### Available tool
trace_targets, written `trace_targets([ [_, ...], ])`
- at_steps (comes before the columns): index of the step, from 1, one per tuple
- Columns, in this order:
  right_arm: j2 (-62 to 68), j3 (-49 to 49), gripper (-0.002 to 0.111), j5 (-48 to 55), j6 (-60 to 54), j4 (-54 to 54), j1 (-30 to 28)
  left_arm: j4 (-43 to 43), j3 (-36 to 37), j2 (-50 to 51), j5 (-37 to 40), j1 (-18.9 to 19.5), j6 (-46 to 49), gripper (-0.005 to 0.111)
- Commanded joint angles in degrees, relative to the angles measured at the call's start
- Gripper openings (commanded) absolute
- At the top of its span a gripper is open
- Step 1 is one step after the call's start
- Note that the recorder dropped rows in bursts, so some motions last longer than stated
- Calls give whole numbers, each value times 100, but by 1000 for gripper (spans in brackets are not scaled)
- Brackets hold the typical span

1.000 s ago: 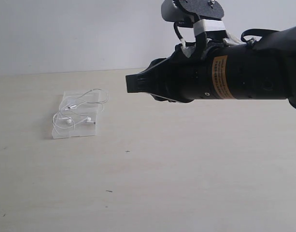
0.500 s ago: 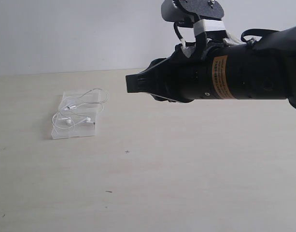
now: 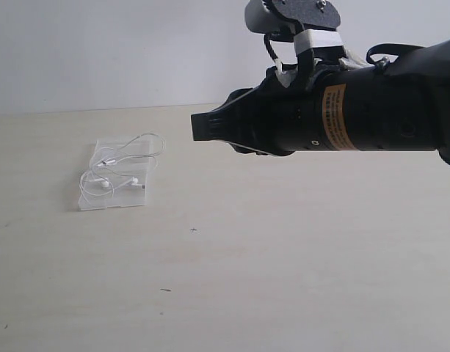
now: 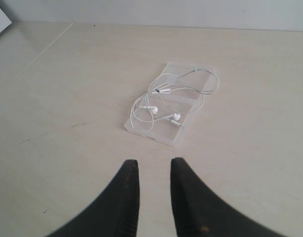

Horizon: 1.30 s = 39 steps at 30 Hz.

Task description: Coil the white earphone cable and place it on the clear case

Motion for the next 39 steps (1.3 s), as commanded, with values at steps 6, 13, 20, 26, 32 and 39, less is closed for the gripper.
trace_targets([
  [6, 14, 28, 23, 16, -19, -27, -34, -17, 16, -40, 17, -43, 24, 0],
  [13, 14, 28, 23, 16, -19, -27, -34, -17, 16, -40, 17, -43, 24, 0],
  [20, 14, 28, 23, 16, -19, -27, -34, -17, 16, -40, 17, -43, 24, 0],
  [26, 14, 28, 23, 16, -19, -27, -34, 449, 16, -40, -153, -43, 419, 0],
  [32, 14, 28, 23, 16, -19, -27, -34, 241, 16, -40, -495, -43, 451, 0],
  [39, 14, 28, 23, 16, -19, -27, -34, 922, -754, -40, -754, -33, -405, 0],
])
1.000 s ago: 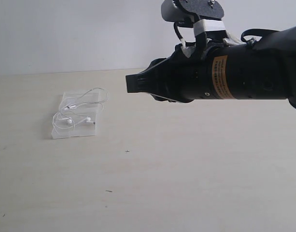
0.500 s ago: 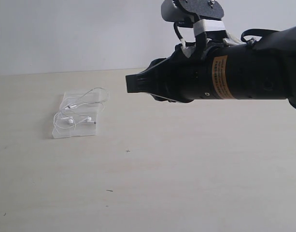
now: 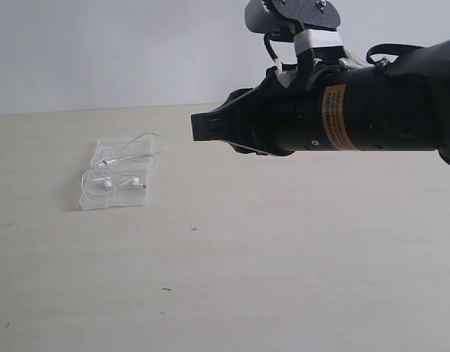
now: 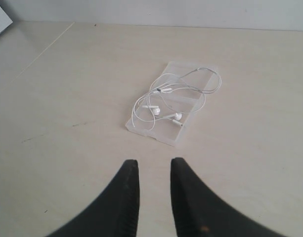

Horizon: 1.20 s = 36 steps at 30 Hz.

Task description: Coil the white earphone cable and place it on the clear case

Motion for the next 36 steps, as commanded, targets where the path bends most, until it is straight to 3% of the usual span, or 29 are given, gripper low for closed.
trace_targets([
  [1, 14, 28, 23, 16, -19, -27, -34, 1905, -501, -31, 5, -33, -1555, 0],
  [4, 14, 28, 23, 16, -19, -27, -34, 4675, -438, -31, -23, -33, -4449, 0],
  [7, 14, 28, 23, 16, -19, -27, -34, 8143, -260, -31, 514, -22, -8505, 0],
  [9, 14, 28, 23, 5, -19, -27, -34, 9147, -134, -31, 990, -22, -9769, 0],
  [18, 14, 28, 23, 5, -19, -27, -34, 9270, 307, -31, 1256, -22, -9981, 0],
  [27, 14, 28, 23, 5, -19, -27, -34, 9616, 307, -31, 2619, -22, -10239, 0],
  [36, 14, 28, 23, 5, -19, -27, -34, 9767, 307, -31, 2555, -22, -10022, 0],
])
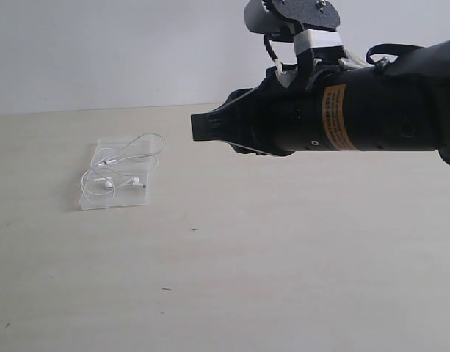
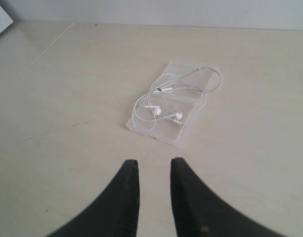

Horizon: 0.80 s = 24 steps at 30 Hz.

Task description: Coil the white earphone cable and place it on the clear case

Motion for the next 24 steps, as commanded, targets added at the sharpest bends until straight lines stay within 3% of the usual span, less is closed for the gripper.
trace_targets([
  [1, 14, 28, 23, 18, -19, -27, -34, 111, 7, -31, -49, -22, 30, 0],
  [4, 14, 28, 23, 18, -19, -27, -34, 137, 7, -31, -33, 81, 41, 0],
  [7, 14, 28, 23, 18, -19, -27, -34, 136, 7, -31, -33, 614, 57, 0],
  [9, 14, 28, 23, 18, -19, -27, -34, 136, 7, -31, -33, 713, 57, 0],
  [24, 14, 28, 23, 18, -19, -27, -34, 136, 7, -31, -33, 713, 57, 0],
])
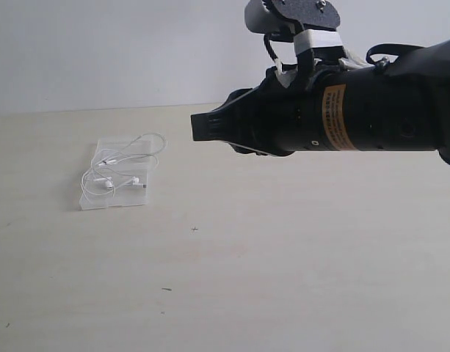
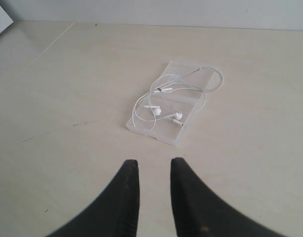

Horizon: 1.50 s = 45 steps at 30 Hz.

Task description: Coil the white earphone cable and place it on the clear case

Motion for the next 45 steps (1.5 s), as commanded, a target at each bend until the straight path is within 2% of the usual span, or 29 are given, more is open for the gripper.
trace_targets([
  [1, 14, 28, 23, 18, -19, -27, -34, 23, 7, -31, -33, 11, 22, 0],
  [23, -282, 28, 23, -46, -1, -27, -34, 23, 7, -31, -33, 11, 22, 0],
  [29, -1296, 264, 23, 10, -1178, -27, -102, 23, 7, -31, -33, 11, 22, 0],
  [34, -2425, 1240, 23, -7, -1219, -27, -651, 23, 7, -31, -33, 11, 22, 0],
  [41, -4651, 3026, 23, 165, -1230, -27, -1758, 23, 7, -31, -33, 11, 22, 0],
  [45, -5898, 3567, 23, 206, -1230, -27, -2280, 23, 7, -31, -33, 11, 22, 0],
])
